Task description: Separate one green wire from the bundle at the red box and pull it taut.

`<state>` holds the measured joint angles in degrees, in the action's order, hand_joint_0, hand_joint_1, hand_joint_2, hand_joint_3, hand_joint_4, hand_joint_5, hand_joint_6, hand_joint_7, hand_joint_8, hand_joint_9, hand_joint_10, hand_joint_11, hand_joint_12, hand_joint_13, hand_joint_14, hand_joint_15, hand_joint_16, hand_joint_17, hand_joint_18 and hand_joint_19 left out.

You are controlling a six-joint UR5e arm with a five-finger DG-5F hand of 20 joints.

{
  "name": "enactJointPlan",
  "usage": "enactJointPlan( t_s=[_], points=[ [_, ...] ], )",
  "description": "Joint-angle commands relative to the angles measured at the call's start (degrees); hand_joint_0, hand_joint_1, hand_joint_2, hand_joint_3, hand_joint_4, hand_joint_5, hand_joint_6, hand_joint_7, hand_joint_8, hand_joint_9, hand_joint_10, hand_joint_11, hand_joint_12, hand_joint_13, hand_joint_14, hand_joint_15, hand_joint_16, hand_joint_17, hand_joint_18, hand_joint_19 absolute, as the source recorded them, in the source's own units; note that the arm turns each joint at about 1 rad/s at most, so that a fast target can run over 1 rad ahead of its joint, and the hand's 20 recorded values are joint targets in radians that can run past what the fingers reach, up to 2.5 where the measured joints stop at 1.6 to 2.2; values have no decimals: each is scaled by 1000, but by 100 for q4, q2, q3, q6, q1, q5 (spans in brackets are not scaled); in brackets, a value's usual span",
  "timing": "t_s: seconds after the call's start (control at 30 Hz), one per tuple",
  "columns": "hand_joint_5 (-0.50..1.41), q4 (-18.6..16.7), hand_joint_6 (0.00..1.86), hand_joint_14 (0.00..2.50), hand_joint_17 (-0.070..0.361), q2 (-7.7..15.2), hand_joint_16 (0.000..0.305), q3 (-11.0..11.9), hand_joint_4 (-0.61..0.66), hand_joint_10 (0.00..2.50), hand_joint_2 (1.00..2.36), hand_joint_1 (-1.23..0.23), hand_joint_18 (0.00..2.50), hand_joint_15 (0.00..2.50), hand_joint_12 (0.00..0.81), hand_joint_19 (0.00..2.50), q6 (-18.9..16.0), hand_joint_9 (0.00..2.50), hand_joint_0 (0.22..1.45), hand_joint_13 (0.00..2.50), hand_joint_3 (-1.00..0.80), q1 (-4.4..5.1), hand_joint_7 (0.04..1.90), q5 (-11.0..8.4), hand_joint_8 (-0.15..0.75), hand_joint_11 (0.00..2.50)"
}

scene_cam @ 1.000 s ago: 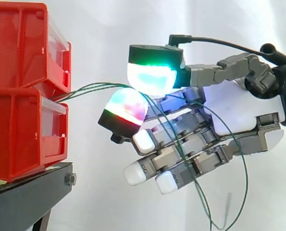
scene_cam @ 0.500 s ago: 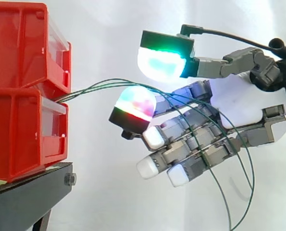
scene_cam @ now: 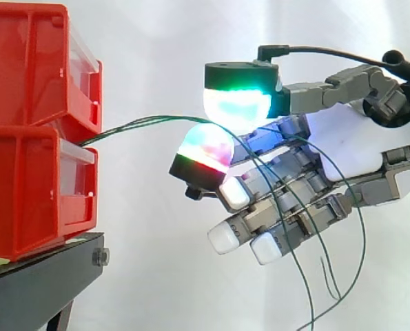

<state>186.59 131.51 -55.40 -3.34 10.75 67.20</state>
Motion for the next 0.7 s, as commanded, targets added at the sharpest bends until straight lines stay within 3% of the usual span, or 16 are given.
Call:
enactJointPlan(
  t_s=[0.0,0.1,0.23,0.37,0.57,0.67],
  points=[
    [-220,0,900,14,107,-2,48,2,136,19,1010,-785,696,350,348,454,0,801,678,726,-368,-11,877,21,269,649],
    [-219,0,898,14,106,-11,47,2,153,19,1004,-787,694,347,347,462,0,806,677,728,-464,-20,891,30,263,637],
    [-202,0,887,14,110,-29,49,2,158,18,1000,-539,708,359,356,471,26,884,546,747,-500,-20,930,39,282,637],
    [-196,0,878,14,110,-29,49,2,146,18,1000,-408,711,368,361,485,114,910,560,767,-500,-29,958,30,286,631],
    [-200,-17,889,14,108,-29,48,2,141,17,1017,-569,720,375,361,488,141,901,602,777,-232,-29,978,30,288,648],
    [-201,-17,892,14,108,-29,48,2,38,17,1020,-692,723,374,349,484,141,896,621,776,-162,-29,980,30,264,650]
  ],
)
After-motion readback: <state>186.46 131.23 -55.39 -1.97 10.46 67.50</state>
